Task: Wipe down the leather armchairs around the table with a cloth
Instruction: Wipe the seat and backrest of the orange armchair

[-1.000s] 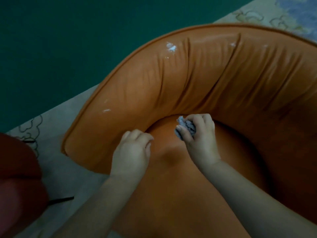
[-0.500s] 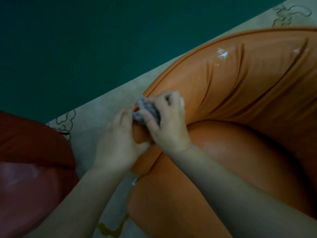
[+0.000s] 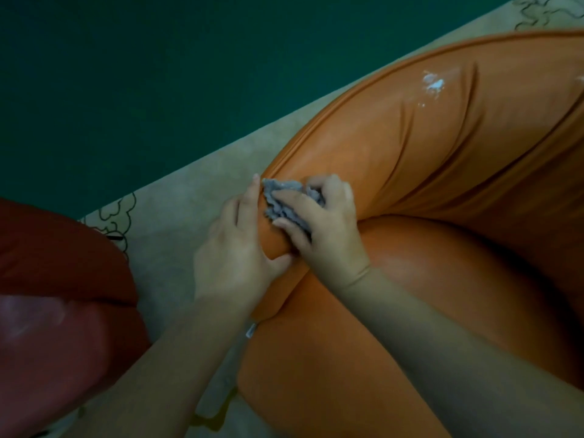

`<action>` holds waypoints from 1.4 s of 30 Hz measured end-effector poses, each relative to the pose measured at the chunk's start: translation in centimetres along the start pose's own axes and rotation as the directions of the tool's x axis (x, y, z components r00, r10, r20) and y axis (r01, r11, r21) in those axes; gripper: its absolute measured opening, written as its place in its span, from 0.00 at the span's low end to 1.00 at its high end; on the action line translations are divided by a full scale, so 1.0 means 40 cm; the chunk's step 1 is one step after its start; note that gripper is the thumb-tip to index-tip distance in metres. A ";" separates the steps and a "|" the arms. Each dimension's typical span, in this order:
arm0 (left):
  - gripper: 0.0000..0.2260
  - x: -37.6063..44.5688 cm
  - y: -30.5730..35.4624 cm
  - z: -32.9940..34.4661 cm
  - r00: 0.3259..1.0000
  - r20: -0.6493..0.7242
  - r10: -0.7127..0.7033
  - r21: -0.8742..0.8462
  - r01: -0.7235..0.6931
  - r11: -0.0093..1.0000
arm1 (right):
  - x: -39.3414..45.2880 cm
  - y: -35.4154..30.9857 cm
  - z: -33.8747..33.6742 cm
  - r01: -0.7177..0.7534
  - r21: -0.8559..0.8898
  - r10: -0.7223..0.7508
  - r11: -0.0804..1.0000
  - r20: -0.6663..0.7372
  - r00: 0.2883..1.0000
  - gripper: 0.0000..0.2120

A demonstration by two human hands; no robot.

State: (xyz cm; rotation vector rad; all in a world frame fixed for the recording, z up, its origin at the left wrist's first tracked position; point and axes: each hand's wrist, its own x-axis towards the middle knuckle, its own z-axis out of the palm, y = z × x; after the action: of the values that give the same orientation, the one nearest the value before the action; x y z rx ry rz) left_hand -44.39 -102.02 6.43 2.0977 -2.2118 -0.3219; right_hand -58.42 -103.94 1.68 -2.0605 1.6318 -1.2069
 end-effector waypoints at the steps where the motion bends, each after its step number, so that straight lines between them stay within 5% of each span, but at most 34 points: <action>1: 0.53 0.003 -0.007 0.004 1.000 0.005 0.004 -0.015 -0.003 1.000 | 0.005 0.015 -0.011 0.033 -0.041 -0.031 0.999 0.030 0.999 0.16; 4: 0.54 -0.003 0.002 -0.003 1.000 -0.001 0.020 0.020 -0.020 1.000 | 0.059 0.103 -0.062 -0.107 -0.166 0.097 0.980 -0.067 0.993 0.15; 6: 0.54 0.002 0.002 0.002 1.000 -0.015 0.025 0.010 -0.025 1.000 | 0.081 0.127 -0.078 -0.261 -0.101 0.244 0.960 -0.158 0.957 0.16; 8: 0.55 0.000 0.006 0.001 1.000 -0.006 0.025 0.003 -0.025 1.000 | 0.073 0.083 -0.054 -0.212 -0.055 0.202 0.976 -0.149 0.968 0.17; 12: 0.53 0.010 0.008 -0.002 1.000 0.000 0.019 -0.033 -0.019 0.999 | 0.052 0.018 -0.022 0.092 -0.058 -0.087 0.994 0.096 0.992 0.18; 18: 0.49 0.061 0.070 -0.023 0.988 -0.050 0.147 0.045 -0.145 0.988 | 0.127 0.157 -0.118 -0.198 -0.188 0.173 0.962 -0.141 0.975 0.16; 24: 0.51 0.132 0.131 -0.014 0.977 -0.039 0.210 0.088 -0.206 0.975 | 0.095 0.105 -0.088 0.067 -0.191 -0.061 0.979 0.035 0.998 0.15; 29: 0.55 0.179 0.170 -0.012 0.977 -0.003 0.214 0.101 -0.213 0.972 | 0.152 0.217 -0.164 -0.150 -0.270 0.100 0.951 -0.190 0.977 0.14; 34: 0.55 0.220 0.209 -0.007 0.976 -0.017 0.216 0.097 -0.214 0.972 | 0.144 0.194 -0.162 -0.108 -0.193 0.081 0.975 -0.143 0.986 0.16; 37: 0.56 0.236 0.229 -0.003 0.972 -0.021 0.236 0.117 -0.232 0.966 | 0.174 0.234 -0.212 -0.186 -0.180 0.133 0.966 -0.269 0.954 0.16; 42: 0.57 0.273 0.270 0.006 0.962 -0.039 0.269 0.126 -0.262 0.957 | 0.209 0.255 -0.214 -0.239 -0.323 0.156 0.916 -0.263 0.952 0.17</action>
State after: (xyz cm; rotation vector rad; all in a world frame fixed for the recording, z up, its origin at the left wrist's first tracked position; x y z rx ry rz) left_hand -55.69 -112.40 7.41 1.8010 -2.4961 -0.1119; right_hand -71.40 -112.46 4.27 -1.9327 2.2532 -1.1919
